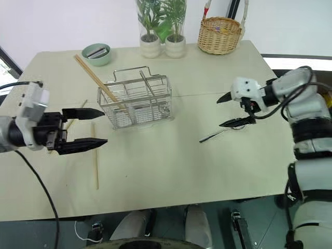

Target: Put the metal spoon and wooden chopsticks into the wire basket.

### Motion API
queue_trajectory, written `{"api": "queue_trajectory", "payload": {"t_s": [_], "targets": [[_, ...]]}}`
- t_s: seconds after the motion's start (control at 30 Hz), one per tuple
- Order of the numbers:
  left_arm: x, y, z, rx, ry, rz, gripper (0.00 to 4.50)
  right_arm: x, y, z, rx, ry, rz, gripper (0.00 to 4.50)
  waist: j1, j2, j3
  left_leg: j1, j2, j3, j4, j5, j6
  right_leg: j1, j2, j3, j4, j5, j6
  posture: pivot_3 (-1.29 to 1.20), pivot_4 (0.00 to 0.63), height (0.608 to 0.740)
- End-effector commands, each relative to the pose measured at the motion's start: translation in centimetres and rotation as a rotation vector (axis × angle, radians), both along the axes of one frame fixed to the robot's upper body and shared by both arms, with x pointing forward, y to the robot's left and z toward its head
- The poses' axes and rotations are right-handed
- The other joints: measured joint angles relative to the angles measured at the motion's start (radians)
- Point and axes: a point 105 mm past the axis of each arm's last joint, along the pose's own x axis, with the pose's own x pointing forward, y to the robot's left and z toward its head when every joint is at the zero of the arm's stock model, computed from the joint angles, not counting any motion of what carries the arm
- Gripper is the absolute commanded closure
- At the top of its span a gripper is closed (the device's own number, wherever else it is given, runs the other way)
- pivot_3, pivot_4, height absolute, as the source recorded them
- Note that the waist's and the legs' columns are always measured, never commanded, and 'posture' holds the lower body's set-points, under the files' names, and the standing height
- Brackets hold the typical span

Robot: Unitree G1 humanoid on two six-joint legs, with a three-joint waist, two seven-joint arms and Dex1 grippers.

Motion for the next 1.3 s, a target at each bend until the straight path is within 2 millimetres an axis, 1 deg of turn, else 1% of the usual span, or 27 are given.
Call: {"api": "queue_trajectory", "payload": {"t_s": [0.03,0.17,0.27,0.4,0.53,0.6,0.67,0.73,0.77,0.8,0.87,0.9,1.03,1.2,1.3], "targets": [[0.0,-1.2,0.7,0.003,-0.020,-0.048,0.00,0.9,0.1,-0.9,-0.086,0.022,0.015,0.04,-0.001,0.000,0.000,0.000,0.000,0.000,0.000,0.001,-0.001,0.000,0.000,0.000,0.000,0.000,0.000,0.00,0.150,0.700],[-0.2,-1.8,0.9,0.004,-0.006,-0.078,0.00,1.4,0.3,-2.7,-0.170,0.062,0.019,0.04,-0.002,0.000,0.000,0.000,0.000,0.000,0.000,0.003,-0.005,0.000,0.000,0.000,0.001,0.000,0.000,0.00,0.150,0.700],[-0.3,-2.2,1.0,0.006,-0.001,-0.087,0.00,1.5,0.1,-3.6,-0.223,0.080,0.018,0.04,-0.003,0.000,0.000,0.000,-0.001,-0.001,0.000,0.003,-0.006,-0.001,0.000,0.000,0.002,0.000,0.000,0.00,0.150,0.700],[-0.5,-2.6,0.9,0.014,0.006,-0.104,0.00,1.6,-0.5,-4.7,-0.289,0.089,0.009,0.04,-0.004,0.000,0.000,0.000,-0.001,-0.001,0.000,0.004,-0.006,-0.001,0.001,0.001,0.002,0.000,0.001,0.00,0.150,0.700],[-0.6,-2.7,1.1,0.017,0.002,-0.107,0.00,1.7,-0.5,-5.2,-0.295,0.091,-0.001,0.04,-0.005,0.000,0.000,0.001,-0.001,-0.001,0.000,0.004,-0.006,-0.001,0.001,0.001,0.003,0.000,0.000,0.00,0.150,0.700],[-0.7,-2.6,1.2,0.016,-0.001,-0.107,0.00,1.7,-0.4,-5.3,-0.286,0.096,-0.008,0.55,-0.006,0.000,0.000,0.001,-0.001,-0.001,0.000,0.004,-0.007,-0.001,0.001,0.001,0.004,0.001,0.000,0.00,0.150,0.700],[-0.7,-2.6,1.3,0.015,-0.003,-0.107,0.00,1.7,-0.2,-5.4,-0.268,0.100,-0.016,1.26,-0.006,0.000,0.000,0.001,0.000,-0.001,0.000,0.004,-0.007,-0.001,0.001,0.001,0.005,0.001,0.000,0.00,0.150,0.700],[-0.6,-2.6,1.4,0.014,-0.005,-0.107,0.00,1.8,-0.1,-5.5,-0.256,0.103,-0.021,2.39,-0.006,0.000,0.000,0.001,0.000,-0.001,0.000,0.004,-0.008,-0.001,0.001,0.001,0.005,0.001,0.000,0.00,0.150,0.700],[-0.6,-2.6,1.5,0.013,-0.007,-0.106,0.00,1.8,0.0,-5.5,-0.253,0.105,-0.021,2.81,-0.006,0.000,0.000,0.001,0.000,-0.001,0.000,0.005,-0.008,-0.001,0.001,0.001,0.005,0.001,0.000,0.00,0.150,0.700],[-0.5,-2.6,1.7,0.011,-0.013,-0.106,0.00,1.7,0.0,-5.5,-0.246,0.110,-0.021,3.40,-0.006,0.000,0.000,0.001,0.000,-0.001,0.000,0.005,-0.008,-0.001,0.001,0.001,0.005,0.001,0.000,0.00,0.150,0.700],[-0.3,-2.6,2.1,0.004,-0.025,-0.105,0.00,1.7,0.1,-5.6,-0.235,0.113,-0.024,4.36,-0.006,-0.001,0.000,0.001,0.000,-0.001,0.000,0.005,-0.008,-0.001,0.001,0.001,0.005,0.001,0.000,0.00,0.150,0.700],[-0.3,-2.7,2.2,0.002,-0.029,-0.106,0.00,1.7,0.2,-5.6,-0.233,0.115,-0.024,4.44,-0.006,-0.001,-0.001,0.001,0.000,-0.001,0.001,0.005,-0.008,-0.001,0.002,0.001,0.006,0.001,0.000,0.00,0.150,0.700],[0.0,-2.6,2.6,-0.002,-0.038,-0.104,0.00,1.7,0.2,-5.5,-0.221,0.119,-0.029,4.44,-0.006,-0.001,-0.001,0.002,0.000,-0.002,0.001,0.005,-0.009,-0.001,0.002,0.001,0.006,0.001,0.000,0.00,0.150,0.700],[0.5,-2.4,2.8,-0.005,-0.050,-0.098,0.00,1.9,0.1,-5.0,-0.182,0.090,-0.049,4.44,-0.006,-0.001,-0.001,0.002,0.000,-0.002,0.001,0.006,-0.010,-0.001,0.002,0.001,0.007,0.001,0.000,0.00,0.150,0.700],[0.7,-2.1,3.1,-0.018,-0.066,-0.088,0.00,2.1,0.4,-3.7,-0.097,0.049,-0.042,4.44,-0.006,-0.001,-0.001,0.002,0.000,-0.002,0.001,0.006,-0.010,-0.001,0.002,0.001,0.007,0.001,0.000,0.00,0.150,0.700]]}}
